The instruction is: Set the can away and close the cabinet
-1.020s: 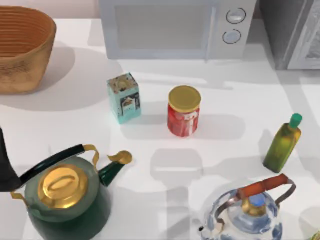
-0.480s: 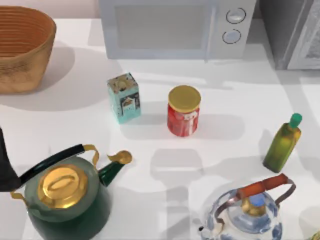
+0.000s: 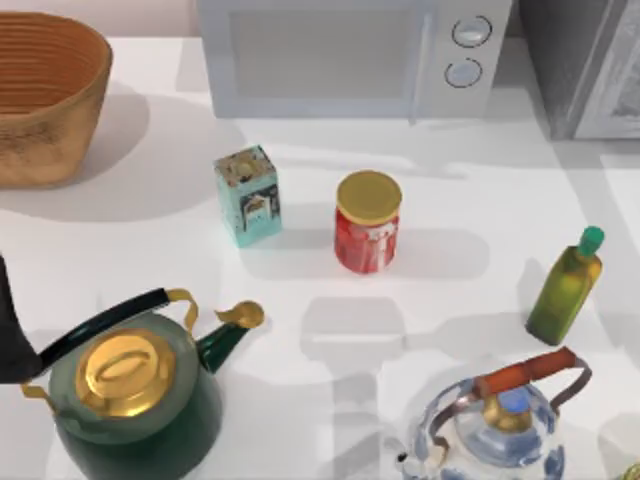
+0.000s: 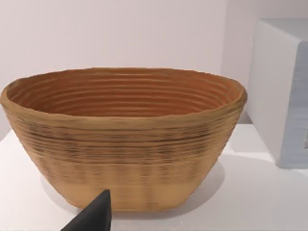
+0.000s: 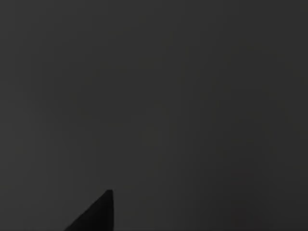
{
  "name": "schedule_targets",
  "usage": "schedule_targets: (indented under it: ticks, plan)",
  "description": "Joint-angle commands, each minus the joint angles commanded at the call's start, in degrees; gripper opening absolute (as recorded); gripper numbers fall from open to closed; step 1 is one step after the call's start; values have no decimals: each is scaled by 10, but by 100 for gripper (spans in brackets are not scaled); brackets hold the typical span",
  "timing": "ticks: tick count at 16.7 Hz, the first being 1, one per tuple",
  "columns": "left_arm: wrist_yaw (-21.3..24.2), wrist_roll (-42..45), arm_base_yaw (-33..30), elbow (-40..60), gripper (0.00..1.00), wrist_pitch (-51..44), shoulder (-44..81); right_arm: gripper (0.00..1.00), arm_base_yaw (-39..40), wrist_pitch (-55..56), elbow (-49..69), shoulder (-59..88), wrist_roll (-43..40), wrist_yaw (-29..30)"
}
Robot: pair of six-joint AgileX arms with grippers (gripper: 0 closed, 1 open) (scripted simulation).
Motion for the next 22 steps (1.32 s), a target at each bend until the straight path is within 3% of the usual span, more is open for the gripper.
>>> schedule_targets:
  ticks: [4, 7, 18, 22]
  plan:
    - [0, 0, 0, 0, 100, 0, 0, 100, -9, 30, -130, -98, 5, -2]
    - [0, 0, 0, 0, 100, 0, 0, 100, -18, 66, -291, -216, 7, -6]
    - [0, 0, 0, 0, 100, 0, 0, 100, -43, 249, -1138, -805, -6, -43]
    - [0, 0, 0, 0, 100, 0, 0, 100, -48, 315, -1371, -1001, -11, -58]
